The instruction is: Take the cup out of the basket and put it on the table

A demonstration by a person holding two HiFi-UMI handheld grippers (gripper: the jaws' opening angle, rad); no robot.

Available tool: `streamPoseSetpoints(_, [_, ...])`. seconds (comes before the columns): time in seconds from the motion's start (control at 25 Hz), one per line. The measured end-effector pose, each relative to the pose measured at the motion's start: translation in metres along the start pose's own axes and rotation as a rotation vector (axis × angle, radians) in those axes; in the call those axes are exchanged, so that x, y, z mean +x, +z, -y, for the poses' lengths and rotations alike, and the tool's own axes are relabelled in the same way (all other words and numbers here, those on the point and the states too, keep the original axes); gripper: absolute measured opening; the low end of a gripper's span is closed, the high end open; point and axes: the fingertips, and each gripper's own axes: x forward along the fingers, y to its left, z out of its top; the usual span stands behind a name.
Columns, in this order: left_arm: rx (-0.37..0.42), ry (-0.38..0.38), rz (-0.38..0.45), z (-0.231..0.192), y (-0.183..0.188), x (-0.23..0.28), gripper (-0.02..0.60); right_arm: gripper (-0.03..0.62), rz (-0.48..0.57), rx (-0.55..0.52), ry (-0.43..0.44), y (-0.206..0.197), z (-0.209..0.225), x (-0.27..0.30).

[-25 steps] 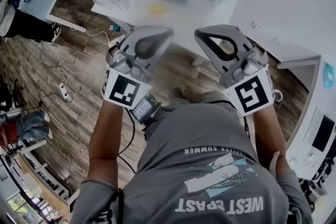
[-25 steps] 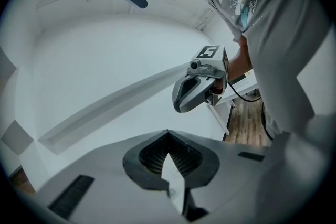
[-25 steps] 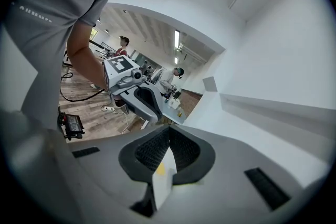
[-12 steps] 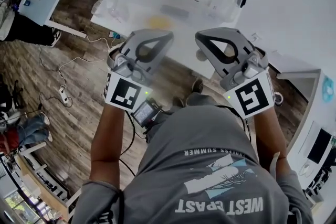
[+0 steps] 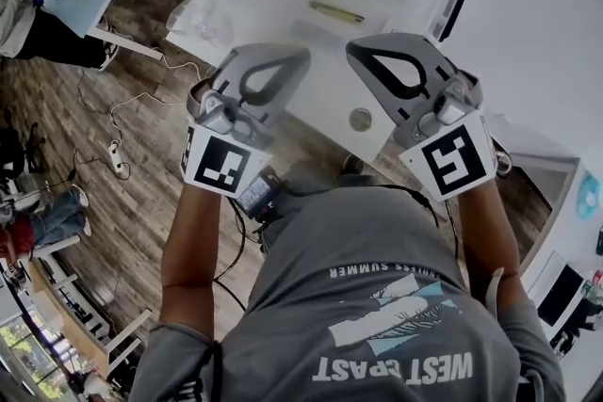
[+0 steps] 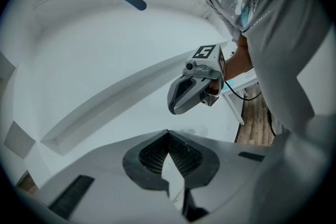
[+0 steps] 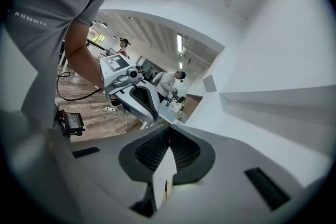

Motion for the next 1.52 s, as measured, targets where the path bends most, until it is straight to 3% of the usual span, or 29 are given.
streamPoseSetpoints(0.64, [-0.019, 0.015, 0.024, -0.064, -0.038, 0.014, 0.008, 0.011, -0.088, -0.019, -0.004, -0.034, 0.065, 0.077])
streamPoseSetpoints(1.52, [-0.061, -0.009, -0.005, -0.128, -0.115, 0.053, 0.008, 0.011, -0.312, 0.107, 0.035, -0.160, 0.131, 0.192])
